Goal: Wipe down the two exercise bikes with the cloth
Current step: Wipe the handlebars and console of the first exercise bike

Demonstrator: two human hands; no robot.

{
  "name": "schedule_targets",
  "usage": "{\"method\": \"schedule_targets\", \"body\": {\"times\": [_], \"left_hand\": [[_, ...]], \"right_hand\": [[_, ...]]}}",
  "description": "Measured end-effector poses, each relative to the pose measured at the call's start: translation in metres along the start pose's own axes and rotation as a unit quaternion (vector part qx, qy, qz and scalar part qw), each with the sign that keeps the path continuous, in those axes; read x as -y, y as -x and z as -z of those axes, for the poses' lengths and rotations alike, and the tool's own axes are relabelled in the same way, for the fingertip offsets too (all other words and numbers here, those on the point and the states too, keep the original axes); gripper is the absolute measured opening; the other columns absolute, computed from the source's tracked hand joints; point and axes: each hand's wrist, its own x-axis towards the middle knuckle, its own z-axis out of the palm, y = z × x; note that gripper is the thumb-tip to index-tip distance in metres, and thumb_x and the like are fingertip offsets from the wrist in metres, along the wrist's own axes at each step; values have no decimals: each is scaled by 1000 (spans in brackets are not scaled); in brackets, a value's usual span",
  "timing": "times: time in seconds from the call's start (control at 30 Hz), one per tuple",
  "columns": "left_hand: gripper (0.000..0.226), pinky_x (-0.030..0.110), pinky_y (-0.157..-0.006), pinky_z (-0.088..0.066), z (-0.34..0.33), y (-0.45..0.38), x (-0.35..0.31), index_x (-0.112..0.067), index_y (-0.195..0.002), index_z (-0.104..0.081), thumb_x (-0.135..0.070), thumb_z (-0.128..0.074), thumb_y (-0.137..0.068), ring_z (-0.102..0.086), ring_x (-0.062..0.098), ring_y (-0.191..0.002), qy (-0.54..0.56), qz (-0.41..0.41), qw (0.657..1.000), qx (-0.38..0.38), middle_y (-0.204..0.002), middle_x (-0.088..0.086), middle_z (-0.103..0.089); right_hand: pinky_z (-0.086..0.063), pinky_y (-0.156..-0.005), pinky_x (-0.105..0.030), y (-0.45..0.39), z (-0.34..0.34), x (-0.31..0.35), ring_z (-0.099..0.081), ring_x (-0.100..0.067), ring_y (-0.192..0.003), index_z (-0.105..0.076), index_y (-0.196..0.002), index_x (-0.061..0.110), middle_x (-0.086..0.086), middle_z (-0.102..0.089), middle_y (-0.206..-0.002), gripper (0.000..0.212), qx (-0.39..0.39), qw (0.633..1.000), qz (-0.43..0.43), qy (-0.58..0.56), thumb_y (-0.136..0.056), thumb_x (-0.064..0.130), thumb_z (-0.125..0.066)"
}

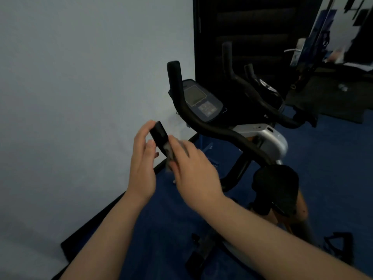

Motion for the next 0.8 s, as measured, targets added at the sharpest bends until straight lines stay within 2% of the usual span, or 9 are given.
{"method": "schedule_targets", "body": {"times": [0.13,0.23,0.3,0.4,0.5,0.57,0.63,0.7,0.8], "left_hand": [[53,42,-107,-41,-2,1,-1,-30,-144,-37,-53,-31,-96,-47,14,-129,1,-1,1000,1,-146,-15,-42],[58,38,-105,-44,-5,2,2,-27,-144,-36,-54,-32,-94,-49,21,-128,22,-3,1000,1,-145,-1,-46],[58,31,-103,-46,-5,2,1,-25,-144,-36,-53,-32,-95,-51,22,-126,27,1,1000,-3,-141,8,-49],[49,41,-106,-43,-1,2,-1,-28,-144,-38,-46,-29,-99,-48,17,-130,22,7,1000,2,-145,-5,-46],[52,43,-107,-41,0,2,-2,-36,-142,-39,-56,-27,-95,-44,13,-132,6,10,1000,10,-146,-19,-41],[55,45,-107,-41,-1,3,-1,-36,-142,-39,-58,-28,-93,-44,15,-133,10,8,1000,7,-147,-17,-41],[56,46,-107,-42,-4,4,0,-32,-143,-38,-57,-30,-93,-46,18,-131,19,9,1000,1,-146,-8,-44],[57,42,-107,-42,-5,5,0,-30,-144,-37,-55,-30,-93,-48,17,-130,24,11,1000,1,-146,-2,-45],[47,29,-107,-41,-9,8,-1,-35,-145,-31,-42,-33,-98,-46,8,-128,17,1,1000,2,-148,2,-41]], "right_hand": [[-50,-77,-30,21,8,-14,-57,-19,-106,-23,-153,25,-1,-47,-136,58,17,999,-39,15,-99,43,-37],[-40,-76,-27,-21,-1,3,-57,-20,-108,-23,-151,21,-3,-47,-136,55,37,997,-73,-8,-102,42,-35],[-44,-77,-30,-40,-6,12,-56,-20,-110,-19,-152,20,-4,-45,-138,54,27,997,-70,-35,-103,40,-35],[-49,-74,-30,-18,-1,5,-56,-17,-108,-18,-154,25,2,-44,-140,57,15,1000,-2,-19,-102,37,-38],[-49,-68,-27,14,10,-15,-58,-15,-102,-24,-152,29,7,-45,-138,54,19,1000,19,-1,-100,39,-37],[-46,-73,-31,-1,11,-17,-58,-17,-104,-26,-151,29,4,-47,-137,50,55,997,-26,-41,-103,41,-33],[-46,-84,-37,-29,7,-11,-57,-22,-111,-31,-149,27,-2,-50,-136,47,97,987,-75,-108,-104,41,-30],[-46,-89,-41,-45,8,-3,-56,-26,-114,-27,-151,26,-5,-49,-137,48,115,985,-61,-115,-105,39,-29],[-43,-94,-37,-33,24,-19,-51,-23,-120,-15,-155,29,-1,-41,-145,55,179,978,3,-106,-104,35,-36]]}}
